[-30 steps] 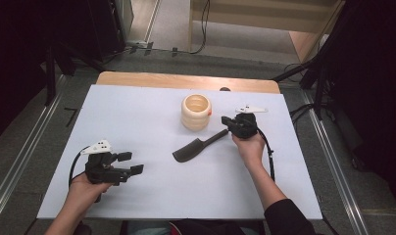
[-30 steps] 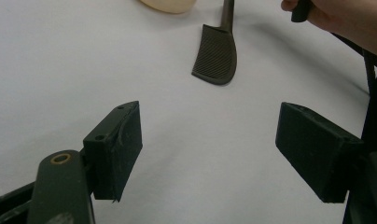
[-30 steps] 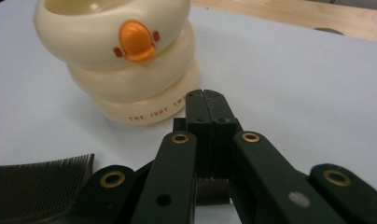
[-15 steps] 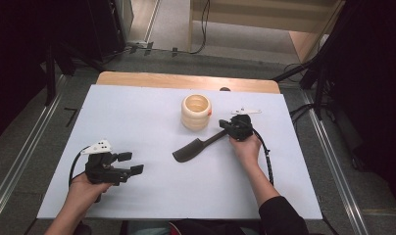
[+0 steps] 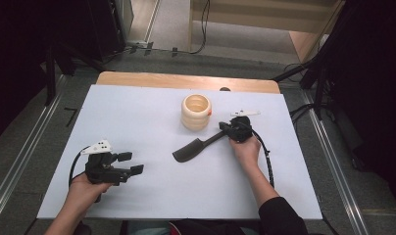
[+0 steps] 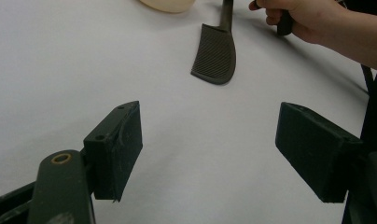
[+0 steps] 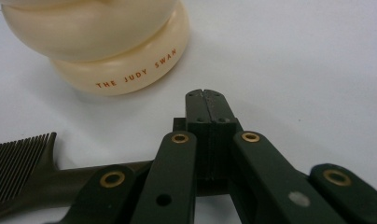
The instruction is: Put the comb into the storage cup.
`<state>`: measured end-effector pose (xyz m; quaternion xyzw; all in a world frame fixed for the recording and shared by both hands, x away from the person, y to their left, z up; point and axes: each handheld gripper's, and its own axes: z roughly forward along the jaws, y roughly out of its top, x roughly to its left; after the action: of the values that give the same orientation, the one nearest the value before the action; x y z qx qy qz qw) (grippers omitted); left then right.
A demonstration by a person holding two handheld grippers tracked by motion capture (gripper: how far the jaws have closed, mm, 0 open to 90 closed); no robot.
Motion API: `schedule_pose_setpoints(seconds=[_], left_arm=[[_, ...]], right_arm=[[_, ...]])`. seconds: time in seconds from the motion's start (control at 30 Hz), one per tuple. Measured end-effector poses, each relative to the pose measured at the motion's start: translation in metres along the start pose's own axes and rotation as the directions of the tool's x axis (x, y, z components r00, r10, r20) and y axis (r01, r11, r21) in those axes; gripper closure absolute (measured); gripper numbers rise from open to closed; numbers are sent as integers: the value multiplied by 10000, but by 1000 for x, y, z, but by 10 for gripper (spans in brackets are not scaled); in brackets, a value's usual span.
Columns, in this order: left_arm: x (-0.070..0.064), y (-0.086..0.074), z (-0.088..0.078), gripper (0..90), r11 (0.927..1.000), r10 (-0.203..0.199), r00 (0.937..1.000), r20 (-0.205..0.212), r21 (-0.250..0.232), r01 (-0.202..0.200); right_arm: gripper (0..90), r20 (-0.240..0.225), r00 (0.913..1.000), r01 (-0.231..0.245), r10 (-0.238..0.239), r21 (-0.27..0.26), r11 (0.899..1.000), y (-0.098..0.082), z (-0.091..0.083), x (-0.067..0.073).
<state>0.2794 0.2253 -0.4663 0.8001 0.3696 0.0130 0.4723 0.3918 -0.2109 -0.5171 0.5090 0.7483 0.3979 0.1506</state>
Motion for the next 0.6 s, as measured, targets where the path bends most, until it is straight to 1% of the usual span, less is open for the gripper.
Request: schedule_pose_setpoints(seconds=[0.07, 0.17, 0.33, 0.6], left_arm=[[0, 0, 0, 235, 10000, 14, 10000, 0, 1, -14], [0, 0, 0, 235, 10000, 7, 10000, -1, -1, -7], [0, 0, 0, 235, 10000, 12, 10000, 4, 9, -12], [0, 0, 0, 235, 10000, 21, 10000, 9, 23, -22]], right_arm=[[875, -15, 10000, -32, 32, 21, 10000, -1, 0, 0], [875, -24, 10000, 41, -40, 153, 9999, -1, 0, 0], [875, -69, 9998, 201, -199, 218, 9996, -2, -2, 1], [875, -265, 9992, 301, -287, 521, 9982, -4, -6, 1]])
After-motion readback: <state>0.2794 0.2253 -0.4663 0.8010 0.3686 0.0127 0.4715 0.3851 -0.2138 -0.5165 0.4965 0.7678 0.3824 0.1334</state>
